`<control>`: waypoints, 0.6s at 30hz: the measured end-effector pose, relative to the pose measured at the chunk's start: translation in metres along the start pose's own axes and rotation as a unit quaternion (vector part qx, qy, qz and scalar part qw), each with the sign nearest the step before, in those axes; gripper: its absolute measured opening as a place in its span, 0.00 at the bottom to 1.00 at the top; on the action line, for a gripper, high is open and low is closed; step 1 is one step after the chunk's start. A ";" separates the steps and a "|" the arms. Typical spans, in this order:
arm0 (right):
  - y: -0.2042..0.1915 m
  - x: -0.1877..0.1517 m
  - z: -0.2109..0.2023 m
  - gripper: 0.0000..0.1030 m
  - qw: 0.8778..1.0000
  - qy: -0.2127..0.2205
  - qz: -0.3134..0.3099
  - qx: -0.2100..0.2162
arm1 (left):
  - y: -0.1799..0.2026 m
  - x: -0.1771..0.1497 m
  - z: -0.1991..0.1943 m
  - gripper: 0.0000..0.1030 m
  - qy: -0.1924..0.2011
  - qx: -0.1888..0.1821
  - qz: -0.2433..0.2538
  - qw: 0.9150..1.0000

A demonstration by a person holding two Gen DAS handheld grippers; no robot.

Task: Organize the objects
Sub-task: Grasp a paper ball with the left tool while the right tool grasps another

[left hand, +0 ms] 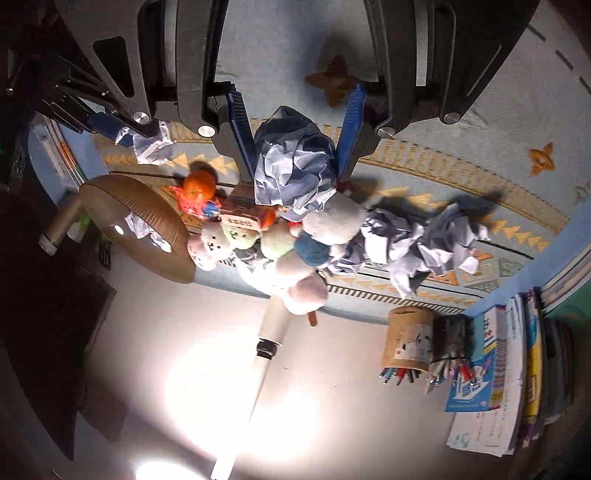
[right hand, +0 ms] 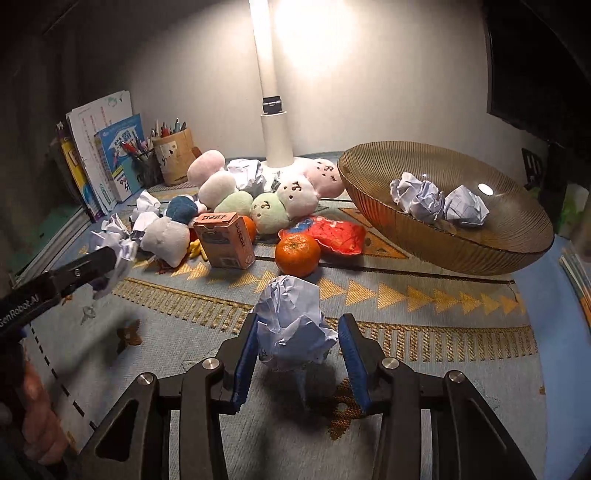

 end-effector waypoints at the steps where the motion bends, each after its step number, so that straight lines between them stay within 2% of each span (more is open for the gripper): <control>1: 0.000 -0.002 -0.001 0.40 1.000 -0.001 0.000 0.004 | 0.006 -0.004 0.003 0.39 -0.002 -0.003 0.005 1.000; 4: 0.002 -0.009 0.003 0.41 1.000 -0.014 0.008 0.019 | 0.014 -0.021 0.012 0.39 -0.010 -0.005 0.012 1.000; 5: 0.004 -0.009 0.004 0.45 0.999 -0.014 0.016 0.028 | 0.013 -0.022 0.014 0.39 -0.012 0.014 0.021 1.000; 6: 0.006 -0.011 0.005 0.51 0.999 -0.014 0.024 0.034 | 0.014 -0.020 0.013 0.39 -0.002 0.014 0.024 1.000; 7: 0.007 -0.011 0.005 0.52 0.999 -0.015 0.030 0.042 | 0.015 -0.021 0.012 0.39 0.000 0.009 0.023 1.000; 9: 0.008 -0.012 0.006 0.60 0.997 -0.015 0.040 0.057 | 0.014 -0.022 0.015 0.40 -0.008 0.013 0.026 1.000; 10: 0.007 -0.012 0.006 0.61 0.997 -0.014 0.040 0.061 | 0.014 -0.022 0.016 0.40 -0.010 0.017 0.028 0.999; 13: 0.002 -0.011 0.006 0.62 0.998 -0.015 0.028 0.059 | 0.016 -0.023 0.015 0.40 -0.007 0.014 0.035 0.999; 16: -0.003 -0.015 0.016 0.62 0.998 -0.044 0.012 0.046 | 0.017 -0.023 0.014 0.40 -0.003 0.018 0.039 0.999; 17: -0.004 -0.016 0.018 0.59 0.998 -0.050 0.005 0.041 | 0.017 -0.023 0.014 0.40 -0.003 0.019 0.039 0.999; 18: -0.005 -0.016 0.018 0.51 0.998 -0.052 0.000 0.037 | 0.017 -0.023 0.014 0.40 -0.003 0.018 0.039 0.999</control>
Point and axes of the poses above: each gripper's, at about its wrist camera, not at the fingertips, and z roughly the way its jaws point, y to its right, x to its top, the point moved 8 cm from there along z, roughly the way its jaws point, and after that the axes turned 15 degrees about -z, right-handed, at the moved point
